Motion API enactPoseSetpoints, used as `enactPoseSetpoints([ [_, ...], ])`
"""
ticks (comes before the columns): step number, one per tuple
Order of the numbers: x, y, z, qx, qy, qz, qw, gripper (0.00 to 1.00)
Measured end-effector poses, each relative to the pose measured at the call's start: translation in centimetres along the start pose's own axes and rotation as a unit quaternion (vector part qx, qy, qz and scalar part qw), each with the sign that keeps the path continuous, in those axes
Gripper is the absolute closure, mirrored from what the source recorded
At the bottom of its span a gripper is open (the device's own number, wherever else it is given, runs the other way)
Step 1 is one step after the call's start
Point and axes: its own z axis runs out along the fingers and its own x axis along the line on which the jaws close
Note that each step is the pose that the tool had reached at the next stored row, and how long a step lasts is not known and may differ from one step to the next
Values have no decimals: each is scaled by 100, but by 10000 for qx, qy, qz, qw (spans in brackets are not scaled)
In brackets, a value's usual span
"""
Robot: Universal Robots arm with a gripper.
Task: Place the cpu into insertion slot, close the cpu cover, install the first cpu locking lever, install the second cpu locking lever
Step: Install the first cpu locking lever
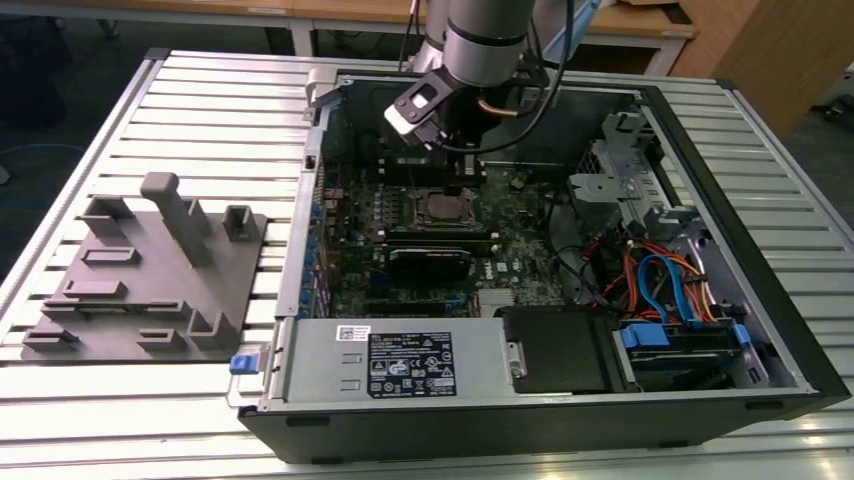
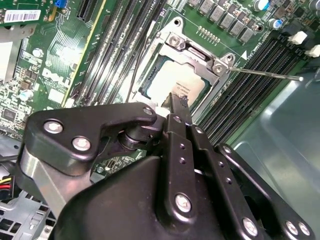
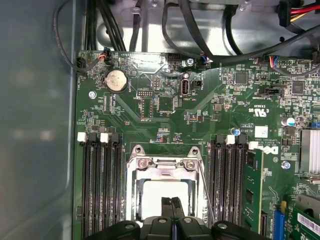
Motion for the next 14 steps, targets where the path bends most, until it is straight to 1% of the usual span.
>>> enactPoseSetpoints([
  [5, 0, -1, -42, 0, 0, 0, 10000, 90],
  [14, -2, -3, -137, 0, 0, 0, 10000, 90],
])
